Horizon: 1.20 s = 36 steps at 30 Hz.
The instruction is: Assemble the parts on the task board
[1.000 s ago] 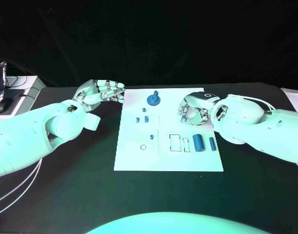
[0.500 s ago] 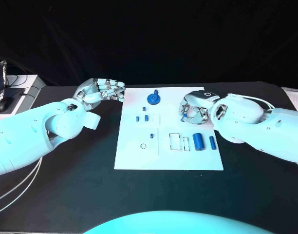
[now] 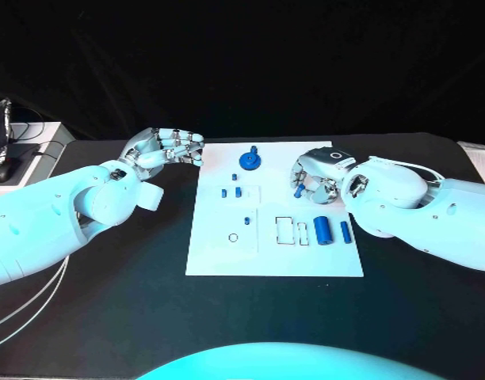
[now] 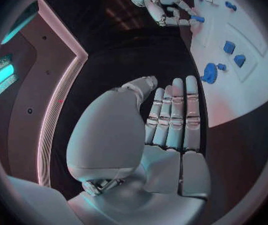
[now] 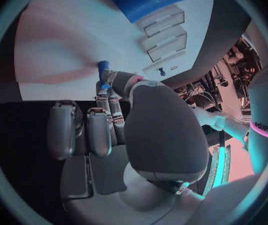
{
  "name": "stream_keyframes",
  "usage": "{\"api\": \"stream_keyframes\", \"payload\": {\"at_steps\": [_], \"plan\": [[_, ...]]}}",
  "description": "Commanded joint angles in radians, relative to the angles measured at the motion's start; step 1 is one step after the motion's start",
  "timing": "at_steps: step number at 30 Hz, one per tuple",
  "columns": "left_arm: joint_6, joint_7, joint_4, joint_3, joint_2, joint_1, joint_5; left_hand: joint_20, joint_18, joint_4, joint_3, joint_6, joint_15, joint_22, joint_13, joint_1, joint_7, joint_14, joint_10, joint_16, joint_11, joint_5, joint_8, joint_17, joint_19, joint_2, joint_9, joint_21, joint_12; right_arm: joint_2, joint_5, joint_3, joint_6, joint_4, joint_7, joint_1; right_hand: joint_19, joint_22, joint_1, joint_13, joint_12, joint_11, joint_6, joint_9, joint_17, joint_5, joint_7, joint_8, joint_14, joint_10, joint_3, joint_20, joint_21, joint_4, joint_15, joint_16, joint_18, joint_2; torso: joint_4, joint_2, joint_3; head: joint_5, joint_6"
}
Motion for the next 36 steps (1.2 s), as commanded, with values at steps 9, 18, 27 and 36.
{"api": "stream_keyframes", "payload": {"at_steps": [9, 18, 27, 36], "plan": [[0.017, 0.004, -0.003, 0.001, 0.005, -0.001, -0.001, 0.001, -0.003, -0.003, -0.004, 0.000, 0.005, 0.001, 0.001, -0.005, 0.006, 0.003, -0.001, -0.008, 0.003, 0.005, -0.002, 0.001, -0.009, 0.008, -0.001, 0.001, -0.005, -0.035, -0.053, 0.010, -0.067, 0.093, -0.030, 0.017, 0.037, 0.119, 0.011, 0.050, 0.017, -0.043, 0.011, 0.003, 0.001, -0.008, -0.002, 0.008, 0.042, 0.079, 0.008, -0.005, 0.009, -0.006, -0.008, 0.005, -0.020, 0.036, -0.0010, -0.001, -0.0019, 0.003, 0.002], [0.019, 0.002, -0.007, 0.001, 0.014, -0.001, 0.000, 0.001, -0.003, -0.002, -0.004, 0.001, 0.006, 0.000, 0.001, -0.006, 0.007, 0.002, -0.001, -0.010, 0.003, 0.005, -0.003, 0.003, -0.010, 0.009, -0.002, 0.000, -0.006, -0.037, -0.034, 0.015, -0.047, 0.181, -0.041, 0.055, 0.038, 0.120, 0.010, 0.051, 0.017, -0.043, 0.012, 0.003, 0.001, -0.009, -0.002, 0.008, 0.042, 0.079, 0.009, -0.005, 0.011, -0.007, -0.008, 0.005, -0.021, 0.035, -0.0012, -0.002, -0.0024, 0.005, 0.005], [0.020, 0.001, -0.010, 0.001, 0.025, -0.001, 0.002, 0.001, -0.003, -0.002, -0.004, 0.001, 0.006, 0.000, 0.001, -0.007, 0.007, 0.002, -0.001, -0.010, 0.003, 0.005, -0.003, 0.003, -0.010, 0.009, -0.002, 0.000, -0.006, 0.050, -0.044, 0.000, -0.036, 0.213, -0.062, 0.035, 0.036, 0.117, 0.008, 0.051, 0.017, -0.043, 0.012, 0.004, -0.005, -0.009, -0.002, 0.009, 0.041, 0.079, 0.010, -0.005, 0.006, -0.008, -0.008, 0.003, -0.020, 0.035, -0.0026, -0.004, -0.0035, 0.023, -0.003], [0.018, 0.002, -0.010, 0.001, 0.033, -0.001, 0.003, 0.001, -0.003, -0.002, -0.004, 0.001, 0.006, 0.000, 0.001, -0.007, 0.007, 0.002, -0.001, -0.010, 0.003, 0.005, -0.003, 0.003, -0.010, 0.009, -0.002, 0.000, -0.006, 0.133, -0.056, -0.017, -0.034, 0.207, -0.062, -0.019, 0.035, 0.115, 0.008, 0.052, 0.016, -0.043, 0.012, 0.004, -0.008, -0.008, -0.002, 0.008, 0.040, 0.078, 0.012, -0.005, 0.002, -0.010, -0.009, 0.001, -0.019, 0.036, -0.0003, -0.002, -0.0040, 0.040, -0.011]]}}
